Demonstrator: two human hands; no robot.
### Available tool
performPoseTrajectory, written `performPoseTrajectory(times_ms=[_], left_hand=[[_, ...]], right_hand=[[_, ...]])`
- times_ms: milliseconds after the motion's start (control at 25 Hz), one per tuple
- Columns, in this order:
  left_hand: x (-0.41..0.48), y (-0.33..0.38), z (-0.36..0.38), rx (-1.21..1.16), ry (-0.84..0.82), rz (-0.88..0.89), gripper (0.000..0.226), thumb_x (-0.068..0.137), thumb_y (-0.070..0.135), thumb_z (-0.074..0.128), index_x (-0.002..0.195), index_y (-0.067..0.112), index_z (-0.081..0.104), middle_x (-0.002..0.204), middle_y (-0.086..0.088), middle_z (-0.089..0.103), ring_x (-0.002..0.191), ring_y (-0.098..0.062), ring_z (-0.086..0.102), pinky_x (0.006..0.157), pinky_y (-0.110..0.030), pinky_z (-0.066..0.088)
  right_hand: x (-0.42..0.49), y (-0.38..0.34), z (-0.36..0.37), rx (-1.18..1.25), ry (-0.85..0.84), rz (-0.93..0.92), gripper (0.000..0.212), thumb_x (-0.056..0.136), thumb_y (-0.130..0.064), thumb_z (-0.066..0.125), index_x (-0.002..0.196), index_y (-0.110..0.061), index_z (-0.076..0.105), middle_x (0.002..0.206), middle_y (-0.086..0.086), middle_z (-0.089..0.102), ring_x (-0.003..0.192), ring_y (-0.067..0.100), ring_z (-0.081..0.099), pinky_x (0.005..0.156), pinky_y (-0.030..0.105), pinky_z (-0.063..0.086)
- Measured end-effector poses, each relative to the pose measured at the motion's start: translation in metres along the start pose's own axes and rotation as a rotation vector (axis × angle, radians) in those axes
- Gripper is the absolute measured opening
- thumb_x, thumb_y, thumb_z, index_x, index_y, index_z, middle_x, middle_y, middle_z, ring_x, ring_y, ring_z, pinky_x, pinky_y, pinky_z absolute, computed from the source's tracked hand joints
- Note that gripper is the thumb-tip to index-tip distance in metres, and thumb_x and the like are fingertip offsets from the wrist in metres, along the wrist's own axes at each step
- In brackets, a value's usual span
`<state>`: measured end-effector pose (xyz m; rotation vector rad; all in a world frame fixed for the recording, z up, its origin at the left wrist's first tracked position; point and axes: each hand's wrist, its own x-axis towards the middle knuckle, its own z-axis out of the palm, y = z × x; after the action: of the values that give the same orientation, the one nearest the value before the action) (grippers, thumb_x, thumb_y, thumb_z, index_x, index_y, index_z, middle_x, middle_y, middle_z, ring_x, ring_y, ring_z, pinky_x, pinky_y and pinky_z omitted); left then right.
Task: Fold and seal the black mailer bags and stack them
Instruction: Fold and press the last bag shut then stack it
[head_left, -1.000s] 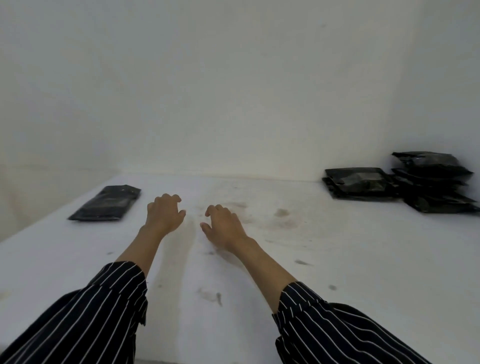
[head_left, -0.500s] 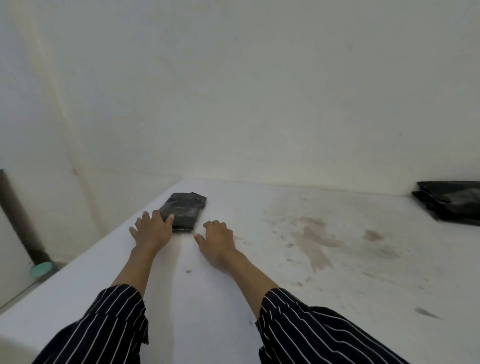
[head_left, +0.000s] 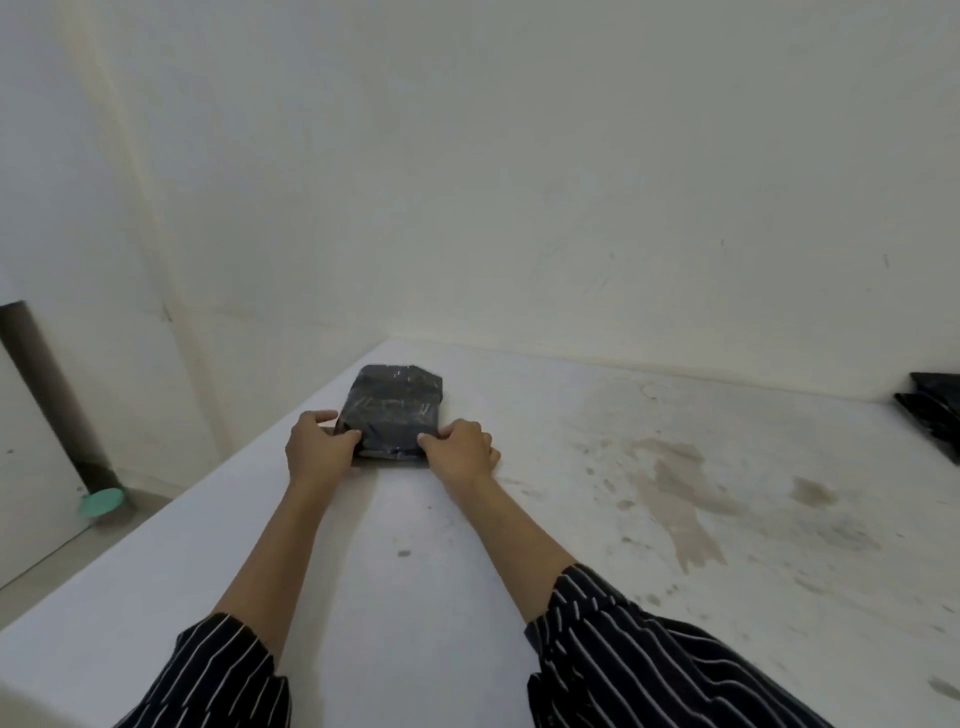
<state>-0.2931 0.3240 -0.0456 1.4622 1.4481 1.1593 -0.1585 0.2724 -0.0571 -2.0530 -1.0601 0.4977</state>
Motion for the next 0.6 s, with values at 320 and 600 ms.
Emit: performPoseTrajectory(times_ms=[320,600], left_hand=[[-0.079,0.018,-0.007,-0.268,-0.29,-0.16,0.036,0.079,-0.003,0.067,0.114,0.001,0.06,0.104,-0.018,0.065,0.086,-0.026,0.061,0.085,-0.037,0.05],[-0.18,0.036,-0.001,-0.378,-0.454,-0.163,0.036,0.083,0.008,0.068,0.117,0.004,0.056,0.108,-0.013,0.066,0.091,-0.024,0.064,0.089,-0.04,0.05]], right_hand=[[-0.052,0.039,-0.089,0.761,-0.251,0.065,0.024,0.079,0.004,0.069,0.09,-0.009,0.051,0.088,0.009,0.06,0.071,0.016,0.059,0.058,0.023,0.049],[-0.141,0.089,-0.172,0.659,-0.376,0.085,0.039,0.08,0.009,0.063,0.116,-0.006,0.056,0.096,0.011,0.068,0.087,0.025,0.063,0.078,0.034,0.047]])
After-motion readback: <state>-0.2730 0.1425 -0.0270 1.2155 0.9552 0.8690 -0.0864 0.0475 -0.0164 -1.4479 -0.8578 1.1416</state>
